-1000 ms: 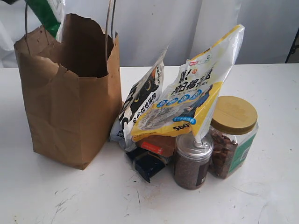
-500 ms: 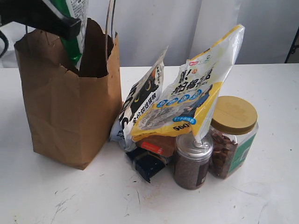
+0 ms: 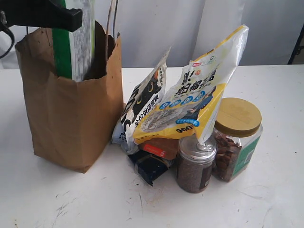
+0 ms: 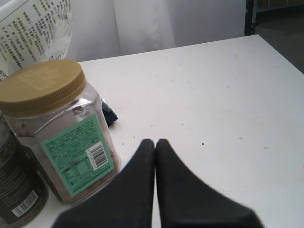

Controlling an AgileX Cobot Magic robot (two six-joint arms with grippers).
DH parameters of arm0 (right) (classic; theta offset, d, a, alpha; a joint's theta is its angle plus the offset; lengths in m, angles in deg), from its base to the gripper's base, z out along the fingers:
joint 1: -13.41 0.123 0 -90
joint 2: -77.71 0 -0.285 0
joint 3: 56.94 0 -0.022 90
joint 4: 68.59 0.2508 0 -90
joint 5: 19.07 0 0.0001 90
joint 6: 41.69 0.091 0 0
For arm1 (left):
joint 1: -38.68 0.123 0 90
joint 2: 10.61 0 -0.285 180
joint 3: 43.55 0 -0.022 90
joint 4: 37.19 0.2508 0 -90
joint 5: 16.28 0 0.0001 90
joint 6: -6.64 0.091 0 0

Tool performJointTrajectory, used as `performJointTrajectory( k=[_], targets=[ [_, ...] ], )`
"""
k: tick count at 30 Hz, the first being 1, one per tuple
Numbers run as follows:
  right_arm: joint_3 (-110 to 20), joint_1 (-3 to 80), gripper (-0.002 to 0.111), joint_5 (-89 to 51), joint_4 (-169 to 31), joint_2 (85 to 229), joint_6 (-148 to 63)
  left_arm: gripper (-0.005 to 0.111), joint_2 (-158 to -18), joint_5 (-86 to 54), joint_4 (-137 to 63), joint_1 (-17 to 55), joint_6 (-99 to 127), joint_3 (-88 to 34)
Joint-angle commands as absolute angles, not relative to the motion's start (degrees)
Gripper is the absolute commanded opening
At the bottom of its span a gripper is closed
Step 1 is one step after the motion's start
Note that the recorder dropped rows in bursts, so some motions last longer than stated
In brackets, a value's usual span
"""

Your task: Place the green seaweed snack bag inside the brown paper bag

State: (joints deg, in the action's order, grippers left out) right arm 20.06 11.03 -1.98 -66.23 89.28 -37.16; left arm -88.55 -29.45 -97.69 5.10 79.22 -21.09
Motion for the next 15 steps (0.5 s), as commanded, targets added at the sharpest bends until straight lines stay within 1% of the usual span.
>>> performJointTrajectory(
  k=[1,11,15],
  targets=[
    [20.28,11.11,0.000,-2.26,-66.19,89.00,-37.04,0.024,-88.48,-26.56,-99.36,7.84,78.59,-21.22],
    [20.28,11.11,0.000,-2.26,-66.19,89.00,-37.04,0.024,-88.07,-24.07,-100.11,9.81,78.59,-21.33],
    [20.28,11.11,0.000,-2.26,-66.19,89.00,-37.04,0.024,-84.71,-24.20,-99.99,9.81,78.71,-21.33]
  ],
)
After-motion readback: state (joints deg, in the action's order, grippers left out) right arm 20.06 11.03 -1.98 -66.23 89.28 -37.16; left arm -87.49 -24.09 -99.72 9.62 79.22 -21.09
